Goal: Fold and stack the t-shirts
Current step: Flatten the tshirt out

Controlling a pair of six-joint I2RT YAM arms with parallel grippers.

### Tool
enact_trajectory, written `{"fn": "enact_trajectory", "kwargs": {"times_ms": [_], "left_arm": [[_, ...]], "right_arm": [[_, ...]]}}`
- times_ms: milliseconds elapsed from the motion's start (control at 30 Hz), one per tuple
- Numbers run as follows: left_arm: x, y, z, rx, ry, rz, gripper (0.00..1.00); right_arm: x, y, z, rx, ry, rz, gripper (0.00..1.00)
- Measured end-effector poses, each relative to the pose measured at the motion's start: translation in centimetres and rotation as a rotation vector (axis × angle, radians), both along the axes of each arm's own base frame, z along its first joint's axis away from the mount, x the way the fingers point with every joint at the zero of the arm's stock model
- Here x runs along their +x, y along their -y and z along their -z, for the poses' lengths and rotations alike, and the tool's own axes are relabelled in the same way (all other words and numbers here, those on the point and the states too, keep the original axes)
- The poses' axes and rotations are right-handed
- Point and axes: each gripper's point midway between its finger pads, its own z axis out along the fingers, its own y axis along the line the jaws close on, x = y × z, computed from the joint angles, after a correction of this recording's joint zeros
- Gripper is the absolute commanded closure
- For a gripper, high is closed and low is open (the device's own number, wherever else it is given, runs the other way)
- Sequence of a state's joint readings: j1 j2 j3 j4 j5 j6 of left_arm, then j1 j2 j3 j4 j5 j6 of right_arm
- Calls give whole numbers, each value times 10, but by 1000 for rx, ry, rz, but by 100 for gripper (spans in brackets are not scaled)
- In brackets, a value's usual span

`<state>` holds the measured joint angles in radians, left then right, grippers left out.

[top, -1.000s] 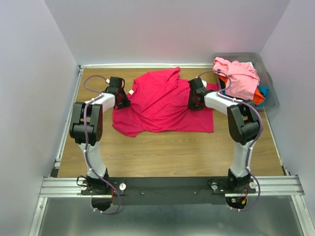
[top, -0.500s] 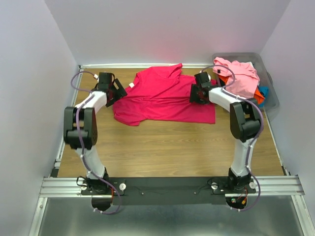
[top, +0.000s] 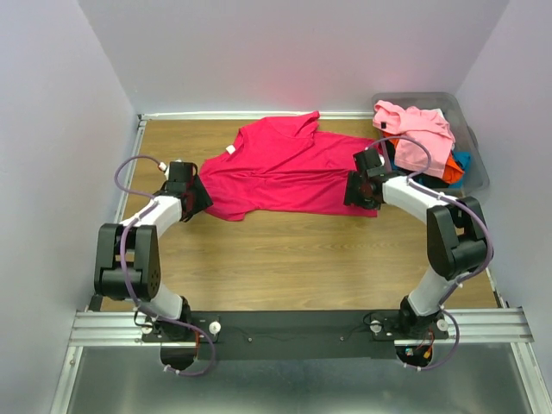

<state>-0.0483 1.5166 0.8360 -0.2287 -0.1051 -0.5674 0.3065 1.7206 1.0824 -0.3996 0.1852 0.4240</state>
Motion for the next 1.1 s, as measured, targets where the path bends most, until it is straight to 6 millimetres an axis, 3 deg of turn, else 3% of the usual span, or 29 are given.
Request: {"fn": "enact_trajectory", "kwargs": {"times_ms": [167,300,367,467,600,633,767,967,1067,1100], "left_arm": [[4,0,17,23,-46,31,32],[16,5,23,42,-53,61,41],[21,8,23,51,-51,76,51],[26,16,25,61,-52,99,76],[21,21,26,68,-74,100,95],[18,21,26,72,-83,100,96],[1,16,15,88,-115,67,96],[-25,12,-50,68,-26,26,83],[-45,11,-71,51,7,19,55],[-54,11,-74,43,3,14,37]], "right_arm": [[-7,2,6,0,-22,11,32],[-10,3,8,-1,-27,12,32],[-12,3,8,-2,-28,12,32],[-15,4,6,1,-25,15,32],[-17,5,4,4,-19,18,32],[-17,5,3,4,-17,18,32],[-19,5,-2,9,-3,18,32],[-20,6,-11,17,20,18,32],[-21,6,-17,22,36,17,32],[-21,6,-19,24,41,17,32]]}}
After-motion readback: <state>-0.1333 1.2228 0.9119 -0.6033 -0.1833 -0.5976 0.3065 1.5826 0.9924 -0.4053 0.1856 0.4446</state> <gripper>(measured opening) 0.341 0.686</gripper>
